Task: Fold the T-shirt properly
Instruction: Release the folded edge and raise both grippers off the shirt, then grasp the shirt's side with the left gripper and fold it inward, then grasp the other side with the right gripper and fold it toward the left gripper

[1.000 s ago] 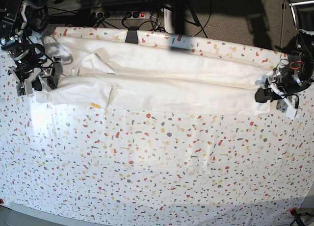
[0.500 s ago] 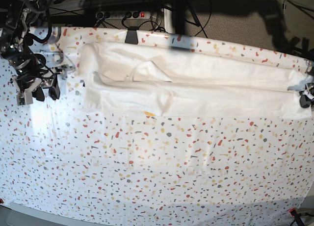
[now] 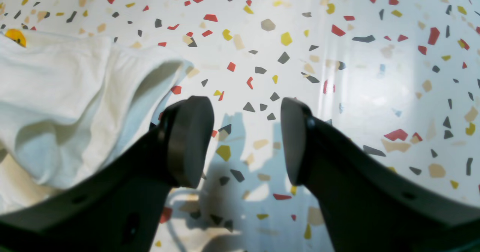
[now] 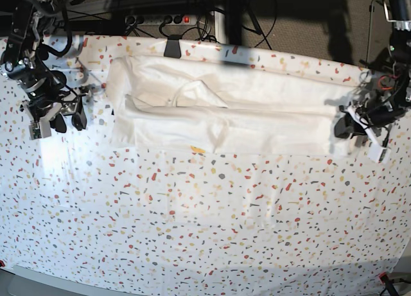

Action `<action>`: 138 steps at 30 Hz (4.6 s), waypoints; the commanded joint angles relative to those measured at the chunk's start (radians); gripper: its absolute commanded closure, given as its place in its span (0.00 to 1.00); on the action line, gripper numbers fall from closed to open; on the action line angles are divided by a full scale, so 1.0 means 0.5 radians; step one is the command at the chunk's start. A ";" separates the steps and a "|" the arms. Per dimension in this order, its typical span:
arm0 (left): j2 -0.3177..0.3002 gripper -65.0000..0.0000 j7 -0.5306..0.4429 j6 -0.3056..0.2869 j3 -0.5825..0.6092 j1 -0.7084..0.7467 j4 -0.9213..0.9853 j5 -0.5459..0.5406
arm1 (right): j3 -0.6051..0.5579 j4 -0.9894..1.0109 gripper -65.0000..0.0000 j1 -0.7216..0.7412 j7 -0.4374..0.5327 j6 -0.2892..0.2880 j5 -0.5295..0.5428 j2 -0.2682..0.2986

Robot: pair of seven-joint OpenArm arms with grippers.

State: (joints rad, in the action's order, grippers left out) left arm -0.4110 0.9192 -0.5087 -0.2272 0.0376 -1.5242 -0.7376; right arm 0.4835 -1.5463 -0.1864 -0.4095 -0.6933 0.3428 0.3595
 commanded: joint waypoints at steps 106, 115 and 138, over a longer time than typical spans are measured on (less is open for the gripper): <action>0.153 0.59 -0.928 0.227 0.579 0.178 -0.081 1.147 | 0.013 -0.095 1.00 0.437 -1.263 -0.010 0.972 -0.192; 0.240 0.59 -1.093 0.226 0.883 0.140 0.131 1.318 | -0.291 -0.206 1.00 0.446 -1.230 -0.010 1.002 -0.647; 0.239 0.59 -1.109 0.233 0.916 0.140 0.131 1.317 | -1.353 -0.115 1.00 0.496 -0.645 -0.010 0.307 -1.033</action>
State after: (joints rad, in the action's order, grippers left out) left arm -0.2878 0.3393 -0.3725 0.2245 0.1101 -1.4548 -0.0856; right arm -0.1898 -1.5890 0.0441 -0.7589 -0.6891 0.4728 -0.1490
